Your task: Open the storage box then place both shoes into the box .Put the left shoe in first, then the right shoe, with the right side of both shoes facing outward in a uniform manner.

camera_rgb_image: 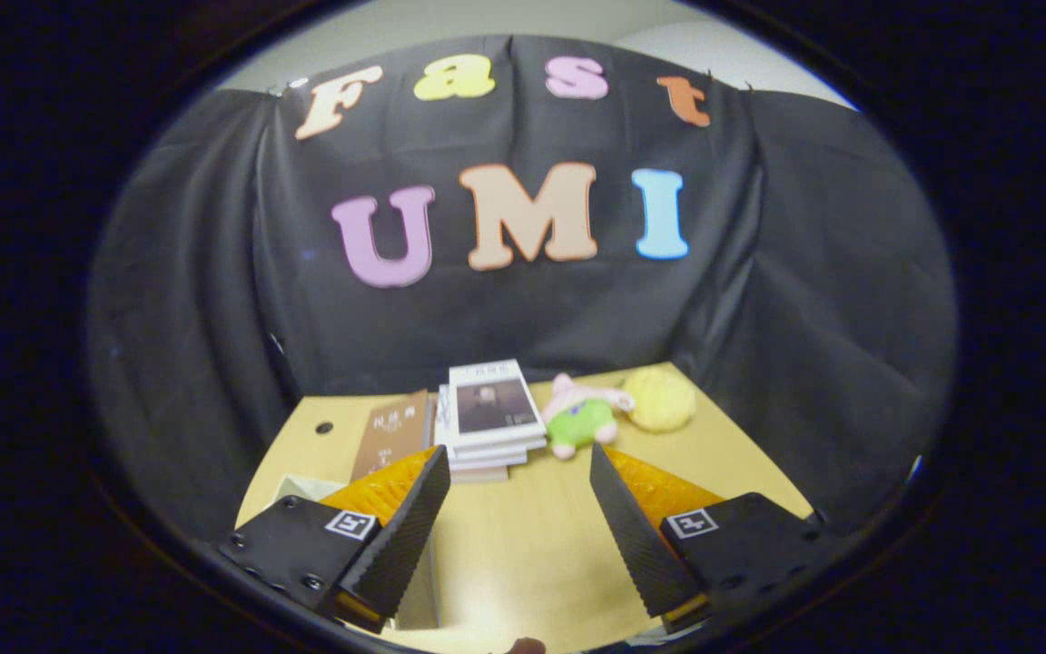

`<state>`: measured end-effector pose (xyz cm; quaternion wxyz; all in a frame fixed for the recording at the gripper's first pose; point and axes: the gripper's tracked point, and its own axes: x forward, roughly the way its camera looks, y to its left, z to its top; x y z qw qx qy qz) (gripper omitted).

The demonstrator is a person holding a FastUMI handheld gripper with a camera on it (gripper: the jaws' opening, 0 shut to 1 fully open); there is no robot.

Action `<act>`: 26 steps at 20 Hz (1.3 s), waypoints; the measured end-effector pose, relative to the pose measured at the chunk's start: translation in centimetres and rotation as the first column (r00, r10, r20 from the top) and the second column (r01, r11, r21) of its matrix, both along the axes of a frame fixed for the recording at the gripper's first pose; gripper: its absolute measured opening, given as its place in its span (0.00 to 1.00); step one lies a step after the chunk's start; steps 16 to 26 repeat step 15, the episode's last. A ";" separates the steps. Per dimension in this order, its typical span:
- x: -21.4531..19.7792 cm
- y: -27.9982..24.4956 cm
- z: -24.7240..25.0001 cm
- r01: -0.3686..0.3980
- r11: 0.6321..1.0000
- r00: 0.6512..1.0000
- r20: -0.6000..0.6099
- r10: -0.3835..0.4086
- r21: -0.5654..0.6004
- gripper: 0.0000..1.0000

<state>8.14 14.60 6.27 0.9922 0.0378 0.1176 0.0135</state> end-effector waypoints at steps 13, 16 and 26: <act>-2.5 -1.2 6.5 -0.025 0.994 0.930 0.361 0.061 -0.104 0.99; -3.3 -0.6 7.2 -0.045 0.996 0.921 0.383 0.071 -0.078 0.99; -3.3 -0.6 7.2 -0.045 0.996 0.921 0.383 0.071 -0.078 0.99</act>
